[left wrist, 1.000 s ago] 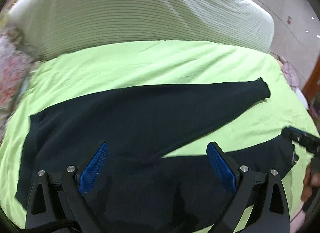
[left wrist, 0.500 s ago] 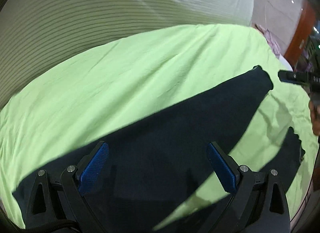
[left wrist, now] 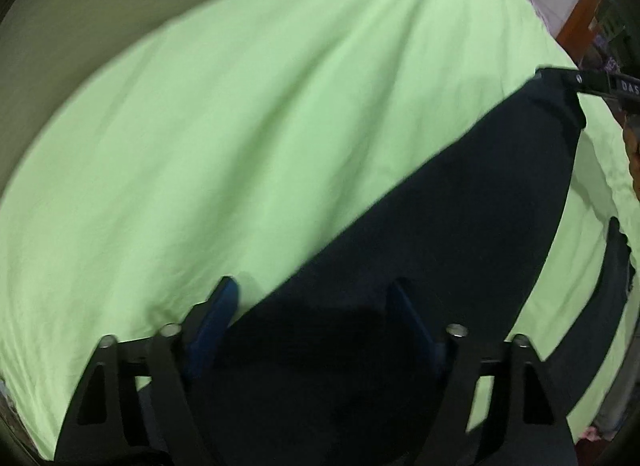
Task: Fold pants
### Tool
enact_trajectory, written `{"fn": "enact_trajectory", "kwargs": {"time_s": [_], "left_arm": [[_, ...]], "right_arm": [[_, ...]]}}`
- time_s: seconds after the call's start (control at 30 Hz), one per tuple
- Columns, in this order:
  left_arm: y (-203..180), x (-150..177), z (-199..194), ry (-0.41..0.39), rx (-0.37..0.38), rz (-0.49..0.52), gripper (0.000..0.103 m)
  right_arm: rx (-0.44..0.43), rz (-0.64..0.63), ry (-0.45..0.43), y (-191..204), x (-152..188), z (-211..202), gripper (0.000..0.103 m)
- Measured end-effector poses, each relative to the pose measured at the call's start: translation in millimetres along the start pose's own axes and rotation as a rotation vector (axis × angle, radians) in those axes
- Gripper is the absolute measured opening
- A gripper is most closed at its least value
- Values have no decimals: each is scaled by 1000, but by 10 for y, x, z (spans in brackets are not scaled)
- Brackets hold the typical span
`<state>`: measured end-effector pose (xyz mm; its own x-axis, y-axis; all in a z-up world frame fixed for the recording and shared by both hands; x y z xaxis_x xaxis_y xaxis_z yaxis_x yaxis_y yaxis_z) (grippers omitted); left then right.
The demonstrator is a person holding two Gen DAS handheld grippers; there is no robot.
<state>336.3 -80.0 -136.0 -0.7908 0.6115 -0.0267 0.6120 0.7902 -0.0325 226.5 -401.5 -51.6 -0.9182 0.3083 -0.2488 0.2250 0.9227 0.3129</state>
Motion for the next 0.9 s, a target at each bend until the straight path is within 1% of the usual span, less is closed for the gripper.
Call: {"fn": "enact_trajectory", "kwargs": {"time_s": [0.03,0.07,0.1,0.13,0.17,0.2,0.23,0.33,0.37,0.53,0.57,0.63,0.67,0.73,0.8,0.9], "left_arm": [[-1,1,12,7,8,5,69],[11,31,0,9,17,12,62],[2,43,-8,15,28,20,56],[27,120,-37,24,39,23,41],[32,142,-57,30,48,24,22],[26,153,-85,34,70,24,15],[-1,88,-112,29,97,21,13],[-5,167,-273,-4,146,23,9],[-23,230,-319,-11,159,27,8],[-142,543,-482,-53,211,26,6],[-186,564,-513,-61,221,23,5],[-324,764,-612,-81,253,14,5],[-362,813,-688,-86,267,9,5],[-509,980,-827,-107,315,-4,5],[-653,1070,-854,-114,343,-6,5],[-932,1240,-828,-114,364,-6,5]], "right_arm": [[-3,0,-4,-17,-8,0,38],[-1,1,-4,-42,3,-3,22],[3,-1,-5,-65,-3,-14,11],[8,-7,-15,-68,-10,-42,8],[8,-11,-25,-75,-4,-72,5],[2,-20,-41,-67,8,-123,4],[-5,-25,-55,-55,15,-167,4],[-47,-48,-98,-14,97,-343,4],[-54,-58,-110,-5,131,-395,3],[-87,-106,-159,7,382,-619,3],[-88,-111,-162,19,430,-628,3],[-91,-113,-160,-21,560,-642,3],[-96,-111,-158,-52,616,-649,3],[-102,-107,-153,-99,784,-668,3],[-104,-102,-143,-136,896,-659,3],[-97,-97,-130,-162,1118,-651,3]]}}
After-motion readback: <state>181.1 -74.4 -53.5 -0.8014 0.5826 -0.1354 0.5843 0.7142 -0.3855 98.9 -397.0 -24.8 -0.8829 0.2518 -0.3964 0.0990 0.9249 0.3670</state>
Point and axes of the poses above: each gripper's, at about its wrist camera, not at the fingertips, and z roughly the way its jaws point, y to its left, x to its underside, the point moved 10 cm from there along z, roughly the way its jaws point, and after that the axes turned 15 degrees about y, right-handed, at the moved point
